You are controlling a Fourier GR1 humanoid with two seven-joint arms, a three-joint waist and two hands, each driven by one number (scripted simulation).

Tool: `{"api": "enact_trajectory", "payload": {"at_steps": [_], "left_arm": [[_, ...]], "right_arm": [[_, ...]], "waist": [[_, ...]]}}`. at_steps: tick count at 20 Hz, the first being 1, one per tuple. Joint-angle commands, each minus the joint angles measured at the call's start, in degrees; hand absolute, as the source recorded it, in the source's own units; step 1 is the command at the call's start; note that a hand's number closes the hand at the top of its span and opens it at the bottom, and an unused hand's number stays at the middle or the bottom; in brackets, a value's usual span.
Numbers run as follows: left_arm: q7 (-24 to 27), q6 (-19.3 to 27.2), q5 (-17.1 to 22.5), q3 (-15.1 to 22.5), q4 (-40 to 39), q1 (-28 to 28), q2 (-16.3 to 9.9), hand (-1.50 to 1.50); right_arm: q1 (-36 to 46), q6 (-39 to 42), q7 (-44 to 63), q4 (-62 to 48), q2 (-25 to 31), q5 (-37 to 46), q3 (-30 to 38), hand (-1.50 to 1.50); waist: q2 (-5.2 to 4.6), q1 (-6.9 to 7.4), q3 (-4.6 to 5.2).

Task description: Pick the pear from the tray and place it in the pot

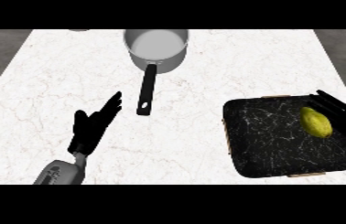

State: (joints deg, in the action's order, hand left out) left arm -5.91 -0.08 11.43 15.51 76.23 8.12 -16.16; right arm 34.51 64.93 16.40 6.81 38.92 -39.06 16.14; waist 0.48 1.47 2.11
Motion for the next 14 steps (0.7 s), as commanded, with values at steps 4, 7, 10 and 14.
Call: {"api": "enact_trajectory", "payload": {"at_steps": [4,7,10,14], "left_arm": [[-1.1,-0.2,0.5,-1.4,0.1,0.1,-0.8,0.0],[0.2,1.1,-1.3,-0.7,-0.5,-0.9,-0.1,0.0],[-1.1,0.3,-0.9,-0.6,0.5,-0.3,-0.5,0.0],[-0.9,0.9,-1.0,-0.3,0.7,-1.1,0.7,0.0]], "right_arm": [[-4.9,5.5,-4.3,6.1,-7.6,3.7,-3.6,1.5],[-5.9,3.8,-4.3,5.6,-9.0,3.0,-3.1,1.5],[-5.8,3.5,-3.1,4.0,-9.8,1.3,-1.9,1.5],[-7.7,2.7,-3.0,3.6,-11.0,-0.6,-0.5,1.5]], "waist": [[-0.88,-0.39,-2.36],[-0.87,-0.63,-2.25],[-1.07,-0.15,-2.33],[-0.76,-0.97,-2.23]]}}
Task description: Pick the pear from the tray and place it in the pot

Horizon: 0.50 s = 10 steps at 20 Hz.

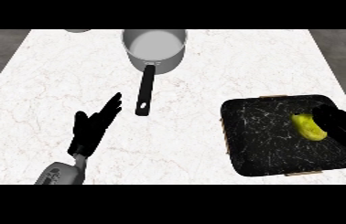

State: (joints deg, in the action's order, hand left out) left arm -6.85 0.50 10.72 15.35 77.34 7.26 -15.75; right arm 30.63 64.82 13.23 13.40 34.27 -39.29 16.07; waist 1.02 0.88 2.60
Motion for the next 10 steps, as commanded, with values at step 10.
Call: {"api": "enact_trajectory", "payload": {"at_steps": [10], "left_arm": [[0.2,-1.8,-0.8,0.9,0.3,0.8,-0.1,0.0]], "right_arm": [[7.0,-13.3,-16.8,23.8,-2.9,15.2,-5.5,1.5]], "waist": [[-1.78,3.7,-2.86]]}}
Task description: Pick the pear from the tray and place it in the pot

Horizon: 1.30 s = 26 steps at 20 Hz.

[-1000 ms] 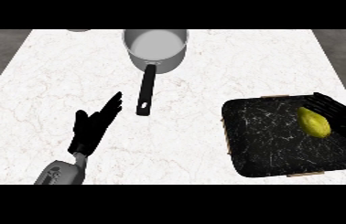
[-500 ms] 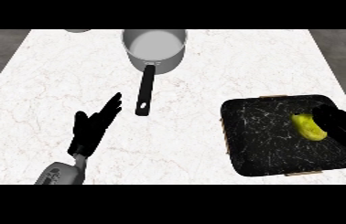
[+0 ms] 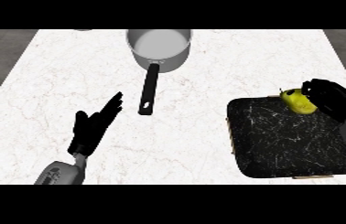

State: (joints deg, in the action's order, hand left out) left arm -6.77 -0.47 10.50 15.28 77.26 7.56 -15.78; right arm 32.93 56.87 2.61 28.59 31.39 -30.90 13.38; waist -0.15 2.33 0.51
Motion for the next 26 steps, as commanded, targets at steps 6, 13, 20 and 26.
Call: {"api": "enact_trajectory", "payload": {"at_steps": [6,13,20,26], "left_arm": [[0.5,-1.1,0.0,0.8,0.3,0.2,0.7,0.0],[-1.1,1.1,-1.3,1.3,2.5,-0.2,2.1,0.0],[-0.2,0.3,-2.4,0.0,2.5,-3.1,0.7,0.0],[-1.4,-1.7,-1.3,-2.3,2.7,-2.4,0.6,0.0]], "right_arm": [[3.7,-20.5,-23.5,16.9,-4.6,23.9,-8.4,1.5],[6.8,-37.2,-39.0,11.6,-7.4,39.3,-14.2,1.5],[14.0,-43.7,-44.7,6.6,-7.7,45.4,-15.4,1.5],[23.3,-48.9,-34.4,5.6,-13.3,48.8,-16.2,1.5]], "waist": [[-1.18,2.06,-0.86],[-0.79,1.37,-0.72],[-0.14,-0.63,-0.57],[-0.02,-1.08,-0.52]]}}
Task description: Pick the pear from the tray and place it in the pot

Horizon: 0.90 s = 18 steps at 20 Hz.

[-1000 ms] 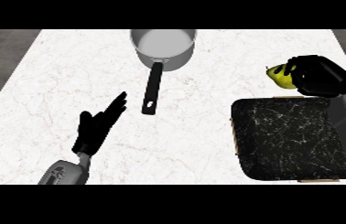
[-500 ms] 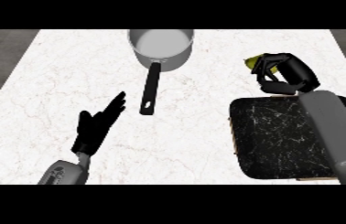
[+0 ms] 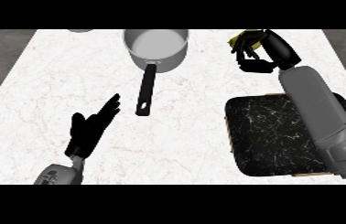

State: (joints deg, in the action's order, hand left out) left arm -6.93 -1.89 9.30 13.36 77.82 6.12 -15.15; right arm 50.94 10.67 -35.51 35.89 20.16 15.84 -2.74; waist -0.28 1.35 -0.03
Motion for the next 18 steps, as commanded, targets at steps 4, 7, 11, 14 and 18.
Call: {"api": "enact_trajectory", "payload": {"at_steps": [4,7,11,14,18], "left_arm": [[-1.2,-0.6,-0.2,-1.3,-1.5,2.3,1.1,0.0],[-2.9,-2.0,0.6,-1.9,4.7,-1.5,-1.6,0.0],[-3.3,1.2,-1.9,0.0,2.9,0.7,2.9,0.0],[-0.2,-0.3,-2.9,1.4,1.6,-3.5,2.6,0.0],[-3.0,-1.2,-0.9,-2.8,-0.7,3.5,1.8,0.0]], "right_arm": [[10.4,-3.7,12.6,2.5,-6.5,4.2,-2.5,1.5],[15.2,-2.4,15.2,-1.2,-6.1,6.9,-3.7,1.5],[20.5,-2.2,18.6,-5.2,-9.4,10.0,-5.5,1.5],[20.8,-6.2,20.9,-6.5,-14.1,13.7,-8.3,1.5],[26.2,-8.0,22.1,-12.9,-17.4,16.6,-9.0,1.5]], "waist": [[0.23,-0.85,0.07],[0.2,0.23,0.04],[-0.04,0.24,0.04],[0.0,0.29,0.06],[-0.37,0.74,0.07]]}}
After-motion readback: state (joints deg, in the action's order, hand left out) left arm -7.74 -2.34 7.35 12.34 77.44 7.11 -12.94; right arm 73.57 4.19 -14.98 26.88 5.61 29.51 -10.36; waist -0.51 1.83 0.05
